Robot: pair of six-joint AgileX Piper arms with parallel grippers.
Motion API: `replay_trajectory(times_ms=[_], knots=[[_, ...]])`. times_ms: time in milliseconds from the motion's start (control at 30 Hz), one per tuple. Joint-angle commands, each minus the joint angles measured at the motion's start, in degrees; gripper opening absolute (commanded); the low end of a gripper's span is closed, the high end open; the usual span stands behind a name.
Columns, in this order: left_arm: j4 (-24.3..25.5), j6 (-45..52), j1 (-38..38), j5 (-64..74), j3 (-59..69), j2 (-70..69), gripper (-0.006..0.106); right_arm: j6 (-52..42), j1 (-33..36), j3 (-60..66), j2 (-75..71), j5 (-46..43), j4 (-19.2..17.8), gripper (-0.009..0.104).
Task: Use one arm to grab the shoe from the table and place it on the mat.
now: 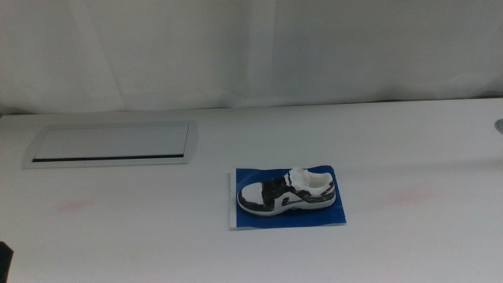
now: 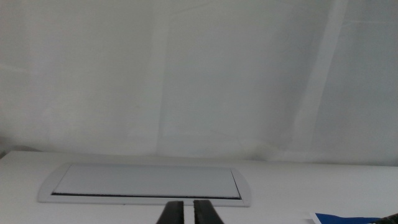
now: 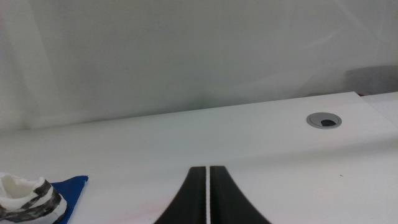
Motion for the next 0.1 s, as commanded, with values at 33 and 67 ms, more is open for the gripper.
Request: replay_trajectory(times_ms=[33,67], knots=[[-0.4,-0.1,0.1,0.0,2.3,-2.3,-0.003,-0.3,-0.1,2.3,-0.3,-0.9,-0.7,-0.002],[-0.4,-0.1,0.1,0.0,2.3,-2.3,-0.003,-0.3,-0.1,2.3,-0.3,-0.8,-0.7,-0.002]])
